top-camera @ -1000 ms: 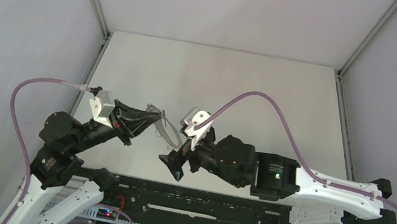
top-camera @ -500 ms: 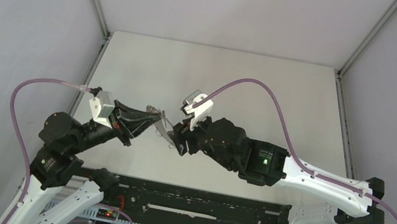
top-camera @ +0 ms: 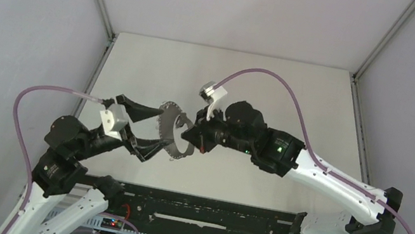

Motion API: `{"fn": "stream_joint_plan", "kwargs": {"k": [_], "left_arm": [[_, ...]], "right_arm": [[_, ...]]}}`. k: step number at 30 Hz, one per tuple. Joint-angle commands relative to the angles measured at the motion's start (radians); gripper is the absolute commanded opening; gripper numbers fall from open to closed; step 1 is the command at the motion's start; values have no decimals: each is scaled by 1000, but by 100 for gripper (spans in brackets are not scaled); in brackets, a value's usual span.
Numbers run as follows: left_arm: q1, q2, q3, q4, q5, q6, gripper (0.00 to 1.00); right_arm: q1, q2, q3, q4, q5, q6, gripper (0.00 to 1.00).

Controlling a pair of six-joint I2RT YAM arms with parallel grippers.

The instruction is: Put the keys on the keyring

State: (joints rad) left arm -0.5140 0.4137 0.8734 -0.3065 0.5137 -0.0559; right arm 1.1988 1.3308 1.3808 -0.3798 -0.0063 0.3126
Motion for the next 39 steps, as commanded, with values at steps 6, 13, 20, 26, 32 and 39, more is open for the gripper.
{"fn": "stream_joint_plan", "kwargs": {"k": [6, 13, 20, 26, 32, 39], "left_arm": [[0, -54, 79, -282, 211, 609, 100], [0, -99, 33, -468, 236, 1139, 100], [0, -155, -97, -373, 268, 1523, 100], [-3, -191, -160, -334, 344, 1722, 96], [-3, -264, -276, -213, 394, 1921, 90], [-3, -252, -301, -164, 356, 1964, 66]], "right_arm": [[-235, -95, -8, -15, -363, 319, 0], [-327, -85, -10, 5, -581, 469, 0], [-337, -61, -11, 27, -639, 550, 0], [-333, -14, -10, 84, -662, 619, 0], [-325, 18, -11, 118, -672, 642, 0], [-307, 41, -9, 121, -685, 649, 0]]}}
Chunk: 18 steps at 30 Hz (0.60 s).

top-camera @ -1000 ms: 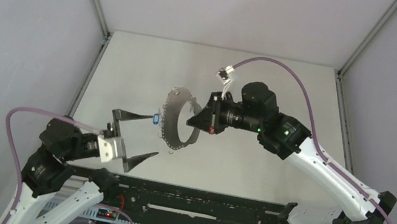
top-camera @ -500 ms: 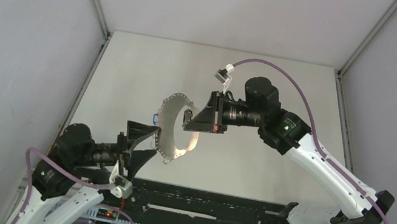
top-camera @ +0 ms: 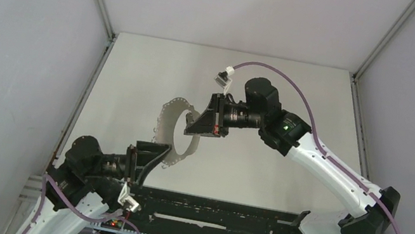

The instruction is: Put the keys on the keyring

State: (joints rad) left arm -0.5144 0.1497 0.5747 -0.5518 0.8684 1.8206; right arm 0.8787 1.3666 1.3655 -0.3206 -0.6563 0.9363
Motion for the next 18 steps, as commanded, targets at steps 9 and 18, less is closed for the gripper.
{"fn": "stream_joint_plan", "kwargs": {"k": [9, 18], "left_arm": [[-3, 1, -15, 155, 16, 62, 18], [-3, 25, 121, 37, 69, -289, 0]], "right_arm": [[25, 24, 5, 34, -38, 10, 0], [0, -6, 19, -40, -37, -159, 35]]}}
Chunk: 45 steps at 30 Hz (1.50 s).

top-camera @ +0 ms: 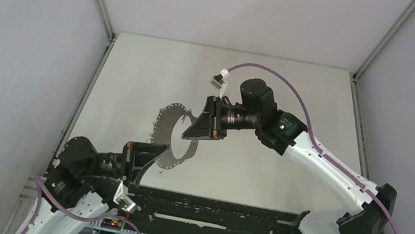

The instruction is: Put the keys on the keyring

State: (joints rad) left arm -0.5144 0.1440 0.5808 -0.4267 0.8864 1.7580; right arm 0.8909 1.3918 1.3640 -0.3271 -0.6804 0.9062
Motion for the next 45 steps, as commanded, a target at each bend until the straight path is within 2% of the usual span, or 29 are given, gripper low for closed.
{"fn": "stream_joint_plan", "kwargs": {"k": [1, 3, 5, 7, 9, 12, 16, 19, 23, 28, 37, 39, 41, 42, 45], "left_arm": [[-3, 50, 153, -167, 54, -261, 0], [-3, 85, 211, -279, 60, -349, 0], [-3, 110, 239, -296, 63, -518, 0], [-3, 138, 264, -299, 65, -673, 0], [-3, 172, 290, -300, 67, -810, 0], [-3, 216, 326, -302, 76, -1006, 0], [-3, 248, 350, -318, 116, -1165, 0], [-3, 243, 351, -339, 191, -1159, 0], [-3, 238, 358, -336, 197, -1145, 0], [-3, 267, 396, -382, 191, -1139, 0], [-3, 243, 384, -384, 181, -1133, 0], [-3, 245, 387, -380, 181, -1135, 0], [-3, 251, 394, -372, 180, -1144, 0], [-3, 253, 397, -364, 175, -1152, 0], [-3, 252, 403, -353, 165, -1159, 0]], "right_arm": [[-22, -40, 44, -72, -20, -182, 44], [-30, -51, 120, -184, -8, -327, 54], [-16, -63, 215, -284, 52, -469, 65], [27, -79, 273, -354, 169, -608, 79], [84, -104, 289, -369, 289, -738, 99], [194, -149, 269, -325, 459, -890, 100], [335, -174, 240, -266, 501, -1065, 100], [367, -150, 268, -322, 387, -1161, 100], [354, -79, 325, -348, 195, -1172, 100], [410, -2, 350, -394, 284, -1223, 98], [430, 20, 312, -361, 283, -1152, 77], [437, 26, 302, -345, 322, -1140, 51], [444, 33, 302, -339, 357, -1129, 8], [452, 35, 300, -334, 388, -1122, 0], [490, 38, 286, -334, 489, -1118, 0]]}}
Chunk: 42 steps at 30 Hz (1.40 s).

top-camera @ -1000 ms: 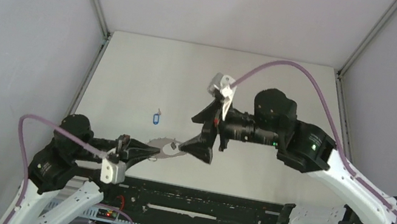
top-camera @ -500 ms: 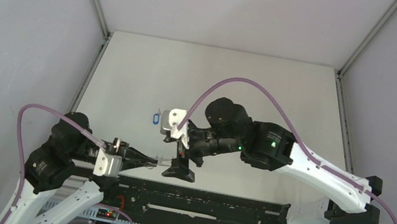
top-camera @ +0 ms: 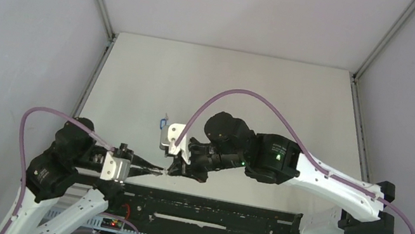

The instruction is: Put the keys on the keyring

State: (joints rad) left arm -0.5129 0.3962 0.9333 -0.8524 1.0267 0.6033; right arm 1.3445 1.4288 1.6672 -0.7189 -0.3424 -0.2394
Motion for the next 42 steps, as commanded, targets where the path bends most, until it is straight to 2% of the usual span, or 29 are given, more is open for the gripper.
{"fn": "stream_joint_plan", "kwargs": {"k": [1, 2, 3, 5, 7, 9, 10, 12, 13, 14, 15, 16, 17, 18, 19, 22, 25, 30, 34, 36, 39, 42], "left_arm": [[-4, -2, 49, 79, 17, -6, 0], [-4, -4, 48, 86, 11, -8, 0], [-4, -7, 46, 94, 5, -12, 0], [-4, -8, 46, 102, 6, -10, 0], [-4, -3, 50, 104, 16, -11, 0], [-4, 0, 55, 102, 19, -11, 0], [-4, 0, 55, 100, 18, -9, 0], [-4, -1, 53, 96, 2, -2, 0], [-4, -3, 51, 96, -13, -1, 6], [-4, -6, 48, 100, -34, -3, 17], [-4, -8, 46, 110, -63, -12, 38], [-4, -15, 40, 132, -103, -35, 64], [-4, -25, 28, 176, -144, -71, 87], [-4, -44, 15, 255, -199, -109, 93], [-4, -70, -6, 319, -253, -153, 95], [-4, -141, -53, 466, -373, -223, 97], [-4, -159, -51, 485, -394, -293, 94], [-4, -156, -58, 477, -311, -476, 65], [-4, -138, -86, 453, -284, -630, 50], [-4, -124, -96, 462, -269, -708, 47], [-4, -102, -103, 499, -279, -815, 49], [-4, -88, -100, 507, -303, -868, 50]], "right_arm": [[51, 3, -21, 56, 191, 29, 14], [67, 5, -26, 59, 233, 36, 33], [81, 7, -30, 61, 266, 40, 41], [90, 5, -43, 71, 284, 48, 45], [99, -5, -65, 90, 301, 49, 45], [104, -24, -87, 121, 314, 38, 37], [104, -37, -104, 141, 315, 34, 27], [102, -69, -131, 186, 358, 38, 0], [103, -87, -152, 217, 405, 47, 0], [104, -106, -174, 245, 447, 48, 0], [104, -126, -200, 279, 481, 47, 0], [105, -145, -229, 317, 514, 48, 0], [105, -163, -255, 353, 562, 55, 0], [106, -176, -277, 382, 589, 57, 0], [108, -183, -290, 400, 627, 55, 0], [119, -178, -313, 444, 727, 43, 0], [131, -167, -342, 497, 793, 20, 0], [162, -128, -368, 597, 927, -22, 0], [190, -96, -370, 660, 992, -68, 0], [207, -79, -370, 689, 1020, -109, 0], [234, -59, -370, 736, 1063, -152, 0], [251, -49, -370, 778, 1112, -191, 0]]}}
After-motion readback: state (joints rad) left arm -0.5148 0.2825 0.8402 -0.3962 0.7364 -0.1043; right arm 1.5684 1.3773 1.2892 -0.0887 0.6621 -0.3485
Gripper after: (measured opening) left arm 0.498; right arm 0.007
